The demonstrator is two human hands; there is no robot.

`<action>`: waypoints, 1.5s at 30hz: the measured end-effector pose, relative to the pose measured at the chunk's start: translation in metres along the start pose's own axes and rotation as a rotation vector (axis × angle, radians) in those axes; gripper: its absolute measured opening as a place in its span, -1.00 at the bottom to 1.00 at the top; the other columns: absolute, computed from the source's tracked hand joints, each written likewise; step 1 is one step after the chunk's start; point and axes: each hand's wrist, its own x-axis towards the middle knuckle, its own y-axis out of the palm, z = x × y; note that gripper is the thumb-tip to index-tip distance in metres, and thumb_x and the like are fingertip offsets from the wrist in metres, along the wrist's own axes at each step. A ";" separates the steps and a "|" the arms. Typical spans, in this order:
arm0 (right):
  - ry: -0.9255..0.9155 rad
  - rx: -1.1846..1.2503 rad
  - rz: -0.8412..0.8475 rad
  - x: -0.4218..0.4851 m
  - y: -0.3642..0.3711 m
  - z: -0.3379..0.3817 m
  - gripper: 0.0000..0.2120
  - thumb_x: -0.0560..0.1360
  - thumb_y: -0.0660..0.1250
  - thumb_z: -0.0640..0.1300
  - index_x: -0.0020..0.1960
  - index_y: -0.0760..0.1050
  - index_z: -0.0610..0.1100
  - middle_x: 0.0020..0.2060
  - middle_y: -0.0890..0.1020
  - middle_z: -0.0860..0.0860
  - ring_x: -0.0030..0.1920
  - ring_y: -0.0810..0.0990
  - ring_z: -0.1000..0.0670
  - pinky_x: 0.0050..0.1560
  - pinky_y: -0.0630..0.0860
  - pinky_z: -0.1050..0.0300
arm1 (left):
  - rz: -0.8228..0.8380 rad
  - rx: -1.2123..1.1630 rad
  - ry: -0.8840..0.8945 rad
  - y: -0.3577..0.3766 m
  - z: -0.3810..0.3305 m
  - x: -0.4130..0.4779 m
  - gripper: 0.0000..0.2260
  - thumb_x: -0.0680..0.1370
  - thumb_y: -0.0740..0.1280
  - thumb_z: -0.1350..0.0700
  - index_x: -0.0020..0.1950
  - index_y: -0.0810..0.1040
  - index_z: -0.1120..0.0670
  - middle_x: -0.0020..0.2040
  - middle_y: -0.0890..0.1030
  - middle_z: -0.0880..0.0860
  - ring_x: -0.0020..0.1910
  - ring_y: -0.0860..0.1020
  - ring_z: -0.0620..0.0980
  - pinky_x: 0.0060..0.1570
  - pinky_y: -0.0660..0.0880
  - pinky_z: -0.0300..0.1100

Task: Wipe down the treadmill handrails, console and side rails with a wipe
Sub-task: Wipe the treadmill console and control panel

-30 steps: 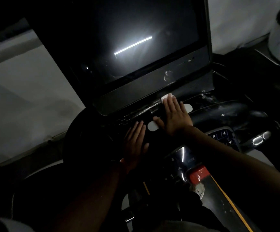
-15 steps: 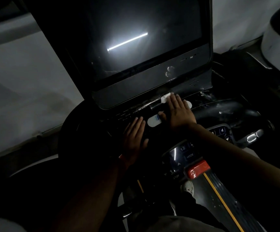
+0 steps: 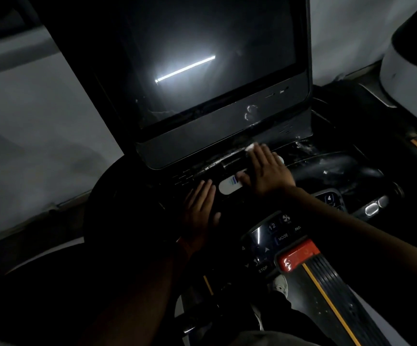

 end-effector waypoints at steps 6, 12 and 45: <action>0.131 0.144 -0.081 0.006 -0.001 -0.001 -0.20 0.67 -0.15 0.35 0.69 -0.28 -0.12 0.68 -0.25 -0.08 0.66 -0.31 -0.06 0.66 -0.23 -0.05 | 0.013 -0.036 -0.019 0.003 0.001 0.001 -0.29 0.70 -0.16 -0.25 0.42 0.52 0.23 0.44 0.53 0.18 0.46 0.46 0.16 0.38 0.42 0.11; 0.189 0.240 -0.042 0.022 -0.004 0.012 -0.10 0.64 -0.16 0.40 0.67 -0.32 -0.22 0.66 -0.29 -0.18 0.66 -0.33 -0.11 0.65 -0.26 -0.10 | 0.050 -0.005 -0.006 0.004 0.003 0.000 -0.28 0.70 -0.14 -0.26 0.43 0.50 0.24 0.45 0.51 0.19 0.48 0.42 0.15 0.43 0.32 0.05; -0.424 0.022 0.166 -0.098 0.002 0.025 -0.11 0.55 -0.25 0.48 0.72 -0.08 -0.02 0.67 -0.11 -0.01 0.67 -0.22 0.00 0.62 -0.33 0.02 | 0.208 -0.082 -0.004 -0.016 0.000 -0.003 -0.41 0.66 0.07 -0.13 0.57 0.34 0.22 0.59 0.32 0.17 0.60 0.24 0.13 0.51 0.26 0.11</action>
